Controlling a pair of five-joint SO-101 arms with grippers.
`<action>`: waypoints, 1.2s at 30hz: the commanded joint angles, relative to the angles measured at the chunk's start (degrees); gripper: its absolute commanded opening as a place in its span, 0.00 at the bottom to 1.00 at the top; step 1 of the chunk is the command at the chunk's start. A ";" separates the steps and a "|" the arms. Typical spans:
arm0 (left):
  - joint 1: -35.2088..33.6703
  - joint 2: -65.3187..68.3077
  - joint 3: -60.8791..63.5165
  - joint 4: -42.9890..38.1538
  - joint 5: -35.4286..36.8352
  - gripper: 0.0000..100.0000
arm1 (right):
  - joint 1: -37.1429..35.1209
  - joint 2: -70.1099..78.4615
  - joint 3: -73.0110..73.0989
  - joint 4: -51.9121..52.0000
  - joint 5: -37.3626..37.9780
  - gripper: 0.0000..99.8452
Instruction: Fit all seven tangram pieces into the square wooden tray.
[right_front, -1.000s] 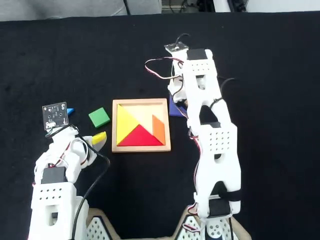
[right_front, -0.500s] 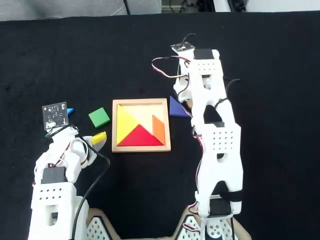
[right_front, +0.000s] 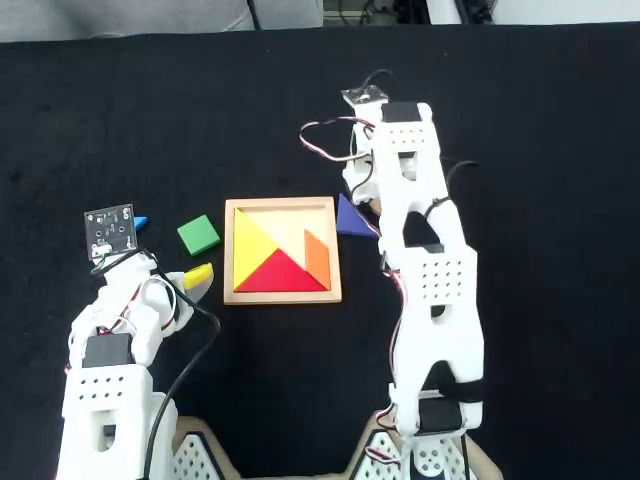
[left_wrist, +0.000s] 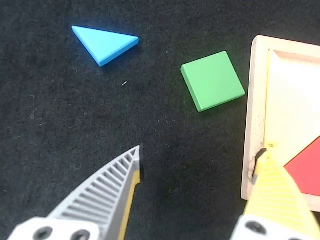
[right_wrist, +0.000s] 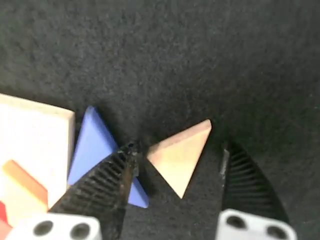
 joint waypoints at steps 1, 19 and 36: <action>0.57 -0.62 -0.22 -1.05 -0.35 0.35 | -0.70 1.54 -2.15 -0.53 -0.88 0.24; 0.57 -0.62 -0.22 -1.05 -0.35 0.35 | -0.53 1.63 -3.65 -0.18 -0.53 0.07; 0.57 -0.62 -0.22 -1.05 -0.35 0.35 | -4.66 -9.19 -7.43 11.34 -4.40 0.07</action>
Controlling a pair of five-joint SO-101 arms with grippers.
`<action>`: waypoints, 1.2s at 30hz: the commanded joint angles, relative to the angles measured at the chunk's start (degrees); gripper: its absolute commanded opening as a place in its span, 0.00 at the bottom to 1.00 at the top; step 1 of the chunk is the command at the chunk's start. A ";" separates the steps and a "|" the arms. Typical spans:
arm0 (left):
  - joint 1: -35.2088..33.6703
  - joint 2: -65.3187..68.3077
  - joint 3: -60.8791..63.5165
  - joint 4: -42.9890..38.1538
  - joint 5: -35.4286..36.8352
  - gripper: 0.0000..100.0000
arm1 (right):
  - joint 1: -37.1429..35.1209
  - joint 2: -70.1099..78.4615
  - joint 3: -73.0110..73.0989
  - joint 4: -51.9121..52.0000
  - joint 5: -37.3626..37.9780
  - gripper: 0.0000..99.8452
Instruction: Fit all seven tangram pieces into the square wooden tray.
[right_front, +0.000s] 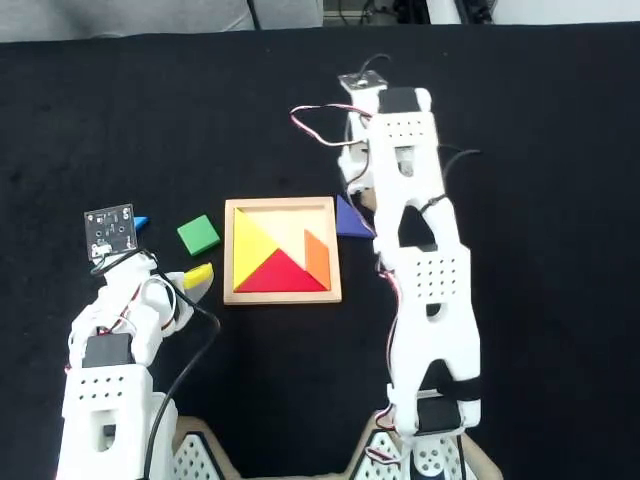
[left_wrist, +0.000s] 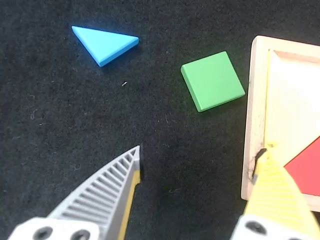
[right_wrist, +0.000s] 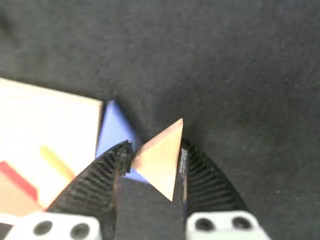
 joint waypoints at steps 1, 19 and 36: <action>0.57 -0.62 -0.22 -1.05 -0.35 0.35 | -2.81 -9.01 3.74 2.20 -2.37 0.07; 0.57 -0.62 -0.22 -1.05 -0.35 0.35 | -13.36 -43.91 50.86 -20.04 -11.16 0.07; 0.57 -0.62 -0.22 -1.05 -0.35 0.35 | -20.04 -28.00 45.67 -22.77 -21.54 0.07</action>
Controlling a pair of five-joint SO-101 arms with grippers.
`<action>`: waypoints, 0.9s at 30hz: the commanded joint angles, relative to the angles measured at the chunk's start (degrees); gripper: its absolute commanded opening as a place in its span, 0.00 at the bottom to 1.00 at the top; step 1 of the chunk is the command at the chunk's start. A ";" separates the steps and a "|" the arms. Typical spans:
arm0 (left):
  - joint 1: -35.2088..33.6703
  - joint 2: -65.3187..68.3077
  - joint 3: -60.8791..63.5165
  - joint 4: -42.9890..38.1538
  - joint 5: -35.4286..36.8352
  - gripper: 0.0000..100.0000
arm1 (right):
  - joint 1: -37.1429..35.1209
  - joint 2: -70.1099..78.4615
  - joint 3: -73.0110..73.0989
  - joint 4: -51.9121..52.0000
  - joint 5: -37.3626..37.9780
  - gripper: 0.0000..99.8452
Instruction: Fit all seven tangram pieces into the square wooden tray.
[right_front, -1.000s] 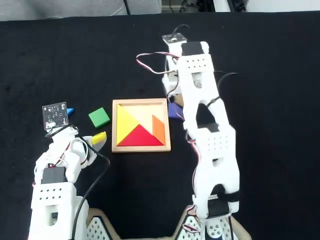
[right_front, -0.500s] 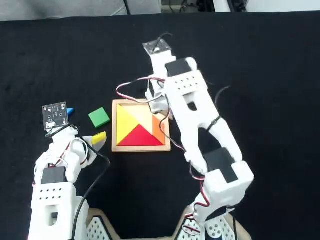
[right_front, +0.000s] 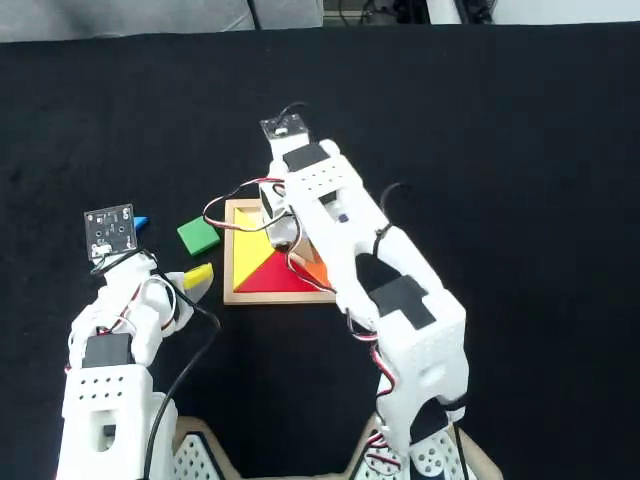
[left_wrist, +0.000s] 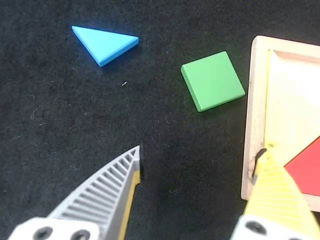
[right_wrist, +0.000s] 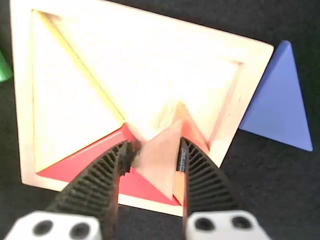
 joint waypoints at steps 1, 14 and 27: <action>0.57 -0.62 -0.22 -1.05 -0.35 0.35 | -0.70 -0.66 -3.56 -0.97 -1.23 0.07; 0.57 -0.62 -0.22 -1.05 -0.35 0.35 | -3.60 -0.48 -4.88 -0.53 -1.05 0.18; 0.57 -0.62 -0.22 -1.05 -0.35 0.35 | 0.35 -1.01 -8.75 -2.99 7.82 0.01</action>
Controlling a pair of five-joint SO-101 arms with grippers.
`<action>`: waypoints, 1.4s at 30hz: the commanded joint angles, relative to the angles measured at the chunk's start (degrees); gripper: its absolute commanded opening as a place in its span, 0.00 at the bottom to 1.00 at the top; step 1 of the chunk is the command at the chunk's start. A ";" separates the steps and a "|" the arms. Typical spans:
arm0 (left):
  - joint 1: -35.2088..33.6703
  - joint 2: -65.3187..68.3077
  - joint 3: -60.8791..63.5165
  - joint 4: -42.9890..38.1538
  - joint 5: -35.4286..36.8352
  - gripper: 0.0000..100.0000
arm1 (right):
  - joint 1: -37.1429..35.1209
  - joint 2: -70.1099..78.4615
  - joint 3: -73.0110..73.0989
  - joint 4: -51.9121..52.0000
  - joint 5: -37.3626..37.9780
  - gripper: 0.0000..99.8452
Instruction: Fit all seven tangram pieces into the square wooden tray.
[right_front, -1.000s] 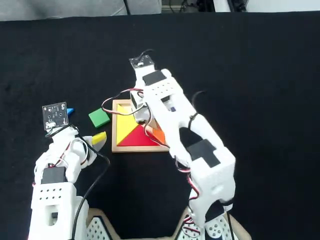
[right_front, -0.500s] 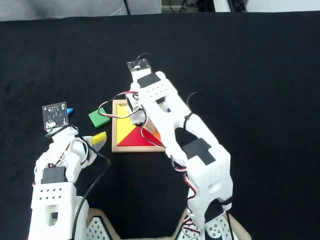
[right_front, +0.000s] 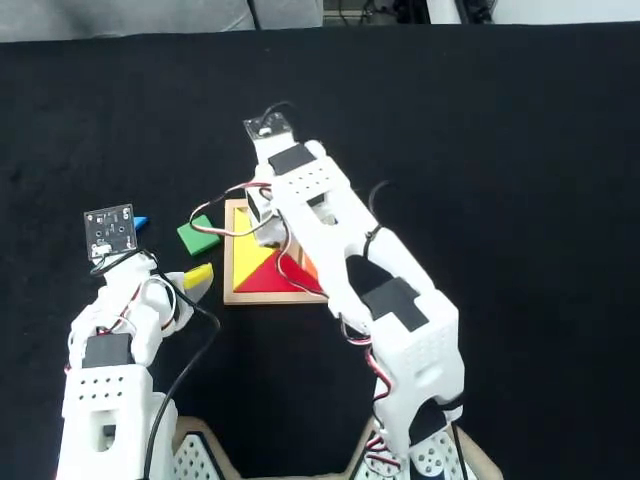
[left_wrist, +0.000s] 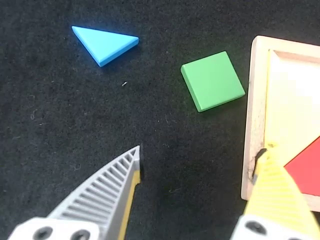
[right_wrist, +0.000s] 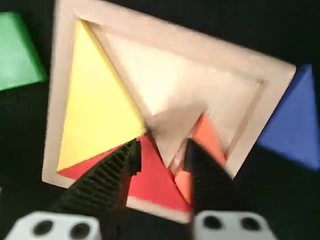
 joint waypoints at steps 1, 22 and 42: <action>0.57 -0.62 -0.22 -1.05 -0.35 0.35 | 3.34 -1.01 -4.97 -3.16 4.22 0.03; 0.57 -0.62 -0.22 -1.05 -0.35 0.35 | 3.78 17.89 -25.01 10.29 4.84 0.01; 0.57 -0.62 -0.22 -1.05 -0.35 0.35 | 6.33 14.81 -28.09 14.68 7.56 0.01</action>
